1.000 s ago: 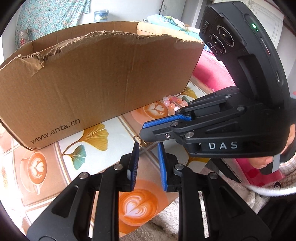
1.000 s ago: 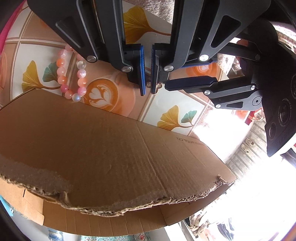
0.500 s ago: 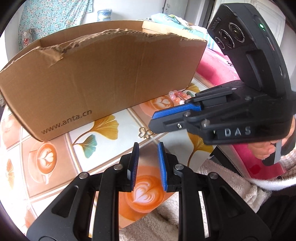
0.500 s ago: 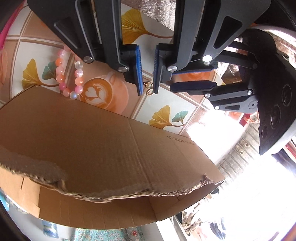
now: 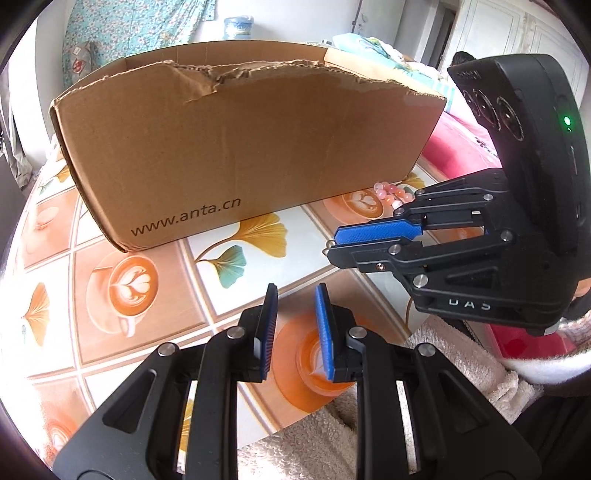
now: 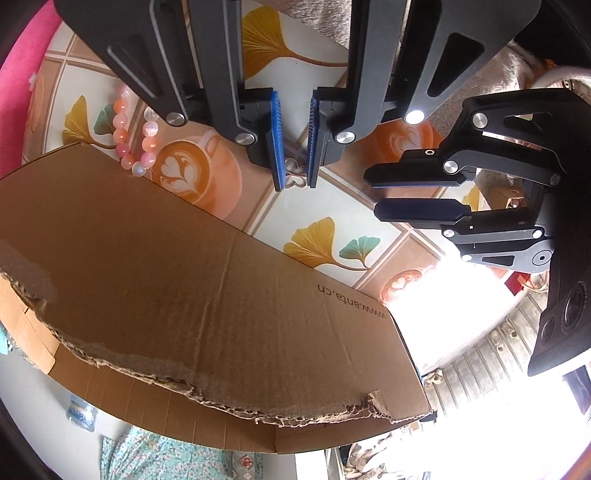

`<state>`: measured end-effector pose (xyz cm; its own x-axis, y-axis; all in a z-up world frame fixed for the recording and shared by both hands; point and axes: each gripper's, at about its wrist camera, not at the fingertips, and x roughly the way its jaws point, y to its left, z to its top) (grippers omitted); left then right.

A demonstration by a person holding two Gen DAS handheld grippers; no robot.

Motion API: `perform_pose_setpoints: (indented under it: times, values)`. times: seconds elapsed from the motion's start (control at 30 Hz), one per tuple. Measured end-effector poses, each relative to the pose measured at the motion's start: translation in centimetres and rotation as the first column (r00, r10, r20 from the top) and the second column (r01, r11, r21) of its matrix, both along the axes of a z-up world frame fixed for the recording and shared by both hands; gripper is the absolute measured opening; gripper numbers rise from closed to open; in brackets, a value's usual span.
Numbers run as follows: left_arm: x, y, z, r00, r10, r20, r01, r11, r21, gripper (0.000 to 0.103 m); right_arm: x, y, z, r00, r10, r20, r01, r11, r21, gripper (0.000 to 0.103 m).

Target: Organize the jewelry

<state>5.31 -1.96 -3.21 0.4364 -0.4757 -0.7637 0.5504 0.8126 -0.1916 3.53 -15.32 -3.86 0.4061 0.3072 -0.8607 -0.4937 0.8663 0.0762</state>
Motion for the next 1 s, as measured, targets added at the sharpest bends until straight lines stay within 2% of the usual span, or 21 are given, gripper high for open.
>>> perform_pose_setpoints:
  times: [0.2,0.37,0.4,0.77,1.0]
  values:
    - [-0.4,1.1,0.3,1.0,0.007,-0.003,-0.007,1.0,-0.025,0.02,0.9,1.0,-0.2,1.0,0.0,-0.019,0.0,1.0,-0.003,0.012]
    - [-0.5,1.4,0.4,1.0,0.005,-0.002,-0.005,1.0,-0.031,0.02,1.5,-0.2,0.3,0.999,-0.02,-0.033,0.021,1.0,0.019,0.012]
    - [-0.6,1.4,0.4,1.0,0.004,-0.002,-0.004,1.0,-0.031,0.02,1.5,-0.4,0.4,0.999,-0.022,-0.03,0.022,1.0,0.022,0.002]
    - [-0.9,0.1,0.6,1.0,-0.022,0.003,0.023,1.0,-0.019,0.02,0.7,-2.8,2.1,0.997,-0.076,0.004,0.075,0.995,0.064,0.002]
    - [-0.5,-0.5,0.5,1.0,-0.009,0.008,0.009,1.0,0.007,0.02,0.6,-3.1,1.0,0.998,-0.059,-0.024,0.06,0.997,0.041,0.002]
